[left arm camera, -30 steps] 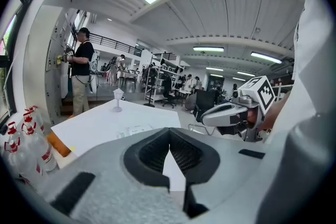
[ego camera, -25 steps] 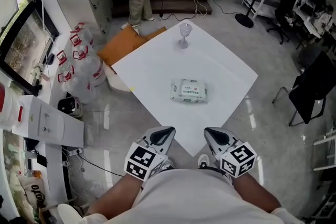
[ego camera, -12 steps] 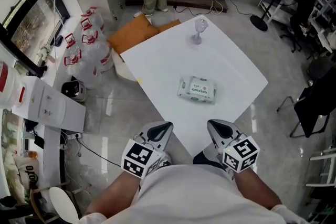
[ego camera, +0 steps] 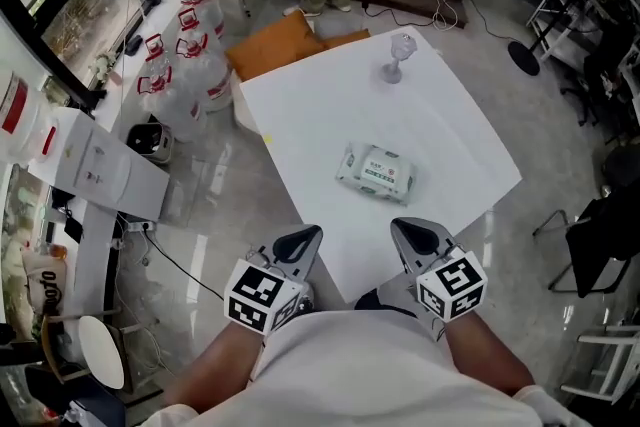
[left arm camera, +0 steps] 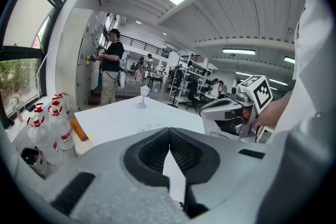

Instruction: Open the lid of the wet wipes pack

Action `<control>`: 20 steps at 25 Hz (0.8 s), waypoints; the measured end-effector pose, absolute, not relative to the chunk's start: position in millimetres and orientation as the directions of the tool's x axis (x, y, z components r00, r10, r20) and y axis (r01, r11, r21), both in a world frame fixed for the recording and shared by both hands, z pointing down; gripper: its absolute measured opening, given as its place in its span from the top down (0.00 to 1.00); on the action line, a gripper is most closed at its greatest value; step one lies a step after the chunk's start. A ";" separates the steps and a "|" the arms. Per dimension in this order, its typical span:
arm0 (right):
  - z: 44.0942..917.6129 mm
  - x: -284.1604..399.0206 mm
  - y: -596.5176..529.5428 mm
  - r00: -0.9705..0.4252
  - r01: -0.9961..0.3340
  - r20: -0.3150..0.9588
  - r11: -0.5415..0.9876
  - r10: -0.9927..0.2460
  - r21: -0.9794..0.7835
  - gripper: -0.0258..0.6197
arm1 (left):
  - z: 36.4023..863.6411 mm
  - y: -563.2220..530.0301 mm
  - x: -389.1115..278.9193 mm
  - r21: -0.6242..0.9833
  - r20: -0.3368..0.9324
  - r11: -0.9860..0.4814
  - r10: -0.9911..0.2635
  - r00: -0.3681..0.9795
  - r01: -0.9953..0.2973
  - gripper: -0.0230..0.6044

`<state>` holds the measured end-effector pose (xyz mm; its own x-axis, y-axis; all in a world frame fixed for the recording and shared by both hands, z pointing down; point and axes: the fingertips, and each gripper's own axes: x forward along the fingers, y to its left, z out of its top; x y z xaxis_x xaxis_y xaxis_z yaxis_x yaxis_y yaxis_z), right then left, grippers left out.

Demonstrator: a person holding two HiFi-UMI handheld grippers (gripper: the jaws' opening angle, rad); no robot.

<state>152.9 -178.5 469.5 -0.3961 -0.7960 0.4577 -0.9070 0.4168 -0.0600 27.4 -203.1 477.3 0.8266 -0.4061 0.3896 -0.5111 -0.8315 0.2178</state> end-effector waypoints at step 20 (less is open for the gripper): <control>475.4 177.0 -192.9 -0.489 -0.859 0.419 0.505 -0.765 -0.082 0.89 | 475.6 -201.0 63.9 0.187 0.444 -0.807 -0.439 0.781 -0.561 0.95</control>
<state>177.0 -192.9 475.4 -0.4892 -0.7649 0.4190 -0.8594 0.5046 -0.0822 63.9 -201.0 475.6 0.7806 -0.4395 0.4445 -0.5605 -0.8069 0.1865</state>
